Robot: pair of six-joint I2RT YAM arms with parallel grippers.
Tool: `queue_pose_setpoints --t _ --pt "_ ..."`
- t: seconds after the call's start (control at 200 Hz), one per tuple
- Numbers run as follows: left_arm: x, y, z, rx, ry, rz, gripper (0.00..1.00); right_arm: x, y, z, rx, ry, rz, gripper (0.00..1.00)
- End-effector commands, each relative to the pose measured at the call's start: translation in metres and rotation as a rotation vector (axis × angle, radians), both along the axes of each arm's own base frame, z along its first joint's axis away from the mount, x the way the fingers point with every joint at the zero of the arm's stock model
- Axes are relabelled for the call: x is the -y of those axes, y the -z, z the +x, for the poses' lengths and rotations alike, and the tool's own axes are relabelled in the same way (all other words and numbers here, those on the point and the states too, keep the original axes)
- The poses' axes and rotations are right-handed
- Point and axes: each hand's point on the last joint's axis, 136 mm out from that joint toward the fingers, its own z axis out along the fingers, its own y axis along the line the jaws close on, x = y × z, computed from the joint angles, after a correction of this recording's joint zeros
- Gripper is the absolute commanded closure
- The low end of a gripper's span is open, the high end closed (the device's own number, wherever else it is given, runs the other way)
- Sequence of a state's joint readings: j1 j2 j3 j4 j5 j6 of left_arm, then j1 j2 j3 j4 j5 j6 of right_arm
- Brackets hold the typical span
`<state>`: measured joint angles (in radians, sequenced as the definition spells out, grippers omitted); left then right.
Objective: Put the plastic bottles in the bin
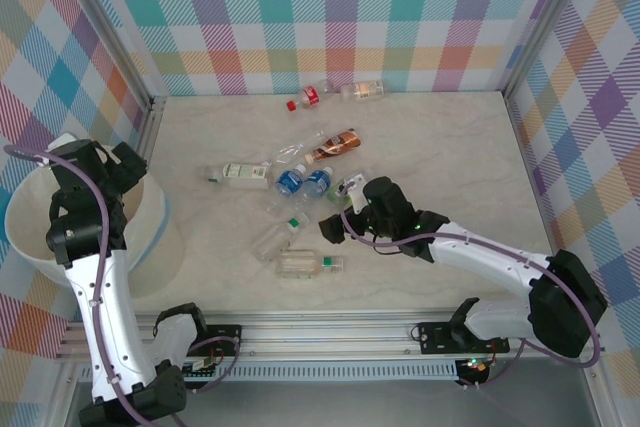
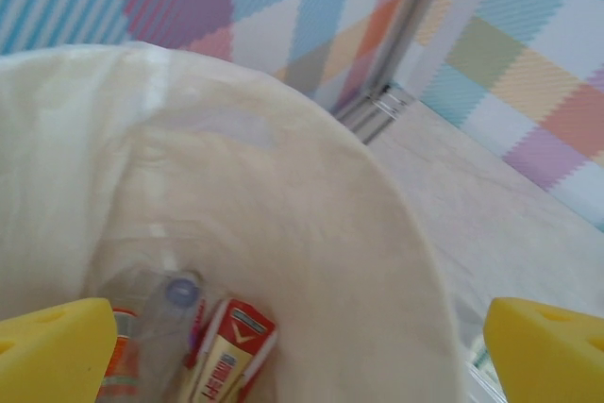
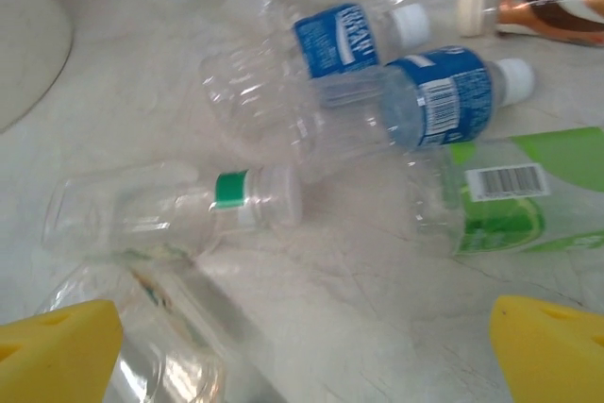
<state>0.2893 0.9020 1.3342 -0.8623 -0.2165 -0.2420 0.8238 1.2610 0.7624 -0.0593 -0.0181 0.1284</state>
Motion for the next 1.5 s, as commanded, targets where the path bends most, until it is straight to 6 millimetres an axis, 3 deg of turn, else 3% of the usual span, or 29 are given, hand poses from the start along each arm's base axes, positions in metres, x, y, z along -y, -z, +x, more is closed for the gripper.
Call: queue_pose_setpoints --t 0.0,0.21,0.41,0.6,0.705,0.84,1.1,1.495 --pt "0.028 -0.016 0.014 0.043 0.128 -0.034 0.0 -0.009 0.009 -0.028 -0.016 -0.238 -0.069 0.0" --pt "0.078 -0.019 0.035 0.051 0.313 -0.028 0.0 -0.013 0.024 -0.059 -0.057 -0.475 -0.123 0.0" --pt "0.139 -0.011 0.05 0.068 0.524 -0.121 0.0 -0.012 0.038 -0.073 -0.084 -0.607 -0.177 0.01" --pt "0.205 0.003 0.054 0.136 0.807 -0.357 0.0 -0.017 0.053 -0.074 -0.079 -0.674 -0.206 0.05" --pt "0.226 0.015 0.053 0.127 0.903 -0.453 0.0 -0.016 0.073 -0.08 -0.078 -0.747 -0.302 0.12" --pt "0.235 0.027 0.05 0.123 0.945 -0.501 0.0 -0.018 0.091 -0.084 -0.061 -0.828 -0.395 0.1" --pt "0.23 0.046 0.044 0.121 0.916 -0.5 0.0 -0.035 0.106 -0.085 0.007 -0.957 -0.426 0.13" --pt "0.225 0.063 0.038 0.072 0.89 -0.48 0.0 -0.031 0.13 -0.072 0.099 -0.989 -0.539 0.31"
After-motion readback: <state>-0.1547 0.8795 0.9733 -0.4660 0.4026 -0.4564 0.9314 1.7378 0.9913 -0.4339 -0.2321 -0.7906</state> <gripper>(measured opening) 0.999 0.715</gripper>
